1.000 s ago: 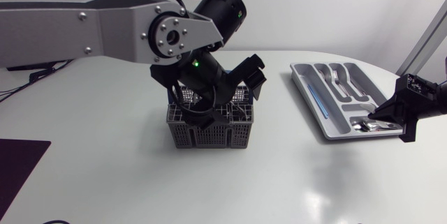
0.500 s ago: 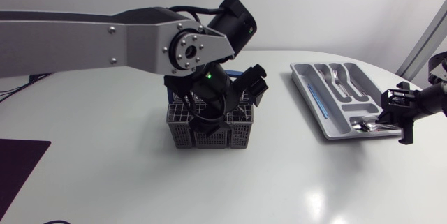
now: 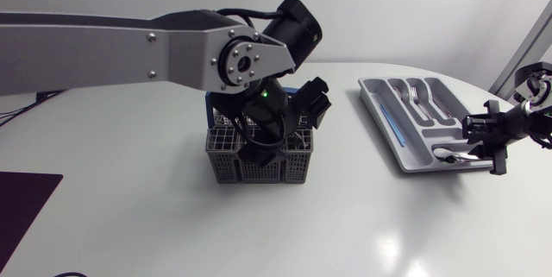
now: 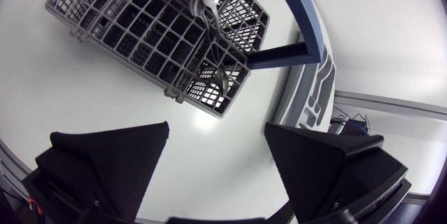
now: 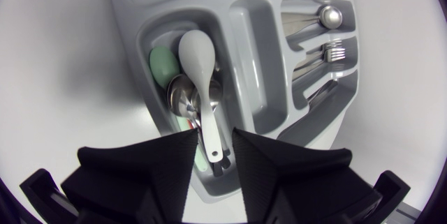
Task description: Unload the cutlery basket into the drawer organizer.
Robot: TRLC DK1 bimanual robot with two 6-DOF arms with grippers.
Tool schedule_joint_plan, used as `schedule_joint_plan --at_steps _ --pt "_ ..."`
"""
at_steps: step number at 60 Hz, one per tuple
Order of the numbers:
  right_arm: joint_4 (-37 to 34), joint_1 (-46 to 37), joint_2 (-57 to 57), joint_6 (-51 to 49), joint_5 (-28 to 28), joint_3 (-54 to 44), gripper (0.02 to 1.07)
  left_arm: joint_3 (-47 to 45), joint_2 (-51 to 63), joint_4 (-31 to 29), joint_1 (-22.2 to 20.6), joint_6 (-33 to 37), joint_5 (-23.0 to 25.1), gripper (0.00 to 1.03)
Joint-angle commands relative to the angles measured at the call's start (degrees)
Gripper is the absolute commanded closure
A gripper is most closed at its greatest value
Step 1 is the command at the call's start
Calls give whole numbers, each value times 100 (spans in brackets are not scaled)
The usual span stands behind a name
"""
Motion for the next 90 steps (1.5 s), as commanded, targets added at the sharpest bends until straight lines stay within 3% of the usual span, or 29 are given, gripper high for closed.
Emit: schedule_joint_plan --at_steps 1,5,15,27,46,83,90 --pt "-3 48 278 -290 319 -30 32 185 139 18 3 -283 -58 7" --pt "-12 83 357 -246 653 -48 26 194 139 -8 20 -362 -58 7" --pt "85 145 339 53 811 -180 26 247 130 -123 38 -450 -67 7" --pt "32 250 -373 405 248 -443 23 317 191 -123 38 -608 -357 10" --pt "-917 602 -1559 1433 -921 -742 23 422 446 -87 117 -740 -480 12" --pt "-1014 2087 -3510 3384 -1923 -2219 23 598 534 -79 144 -801 -480 12" --pt "-978 2377 -3660 3832 -2081 -2395 23 607 569 -79 161 -836 -480 20"
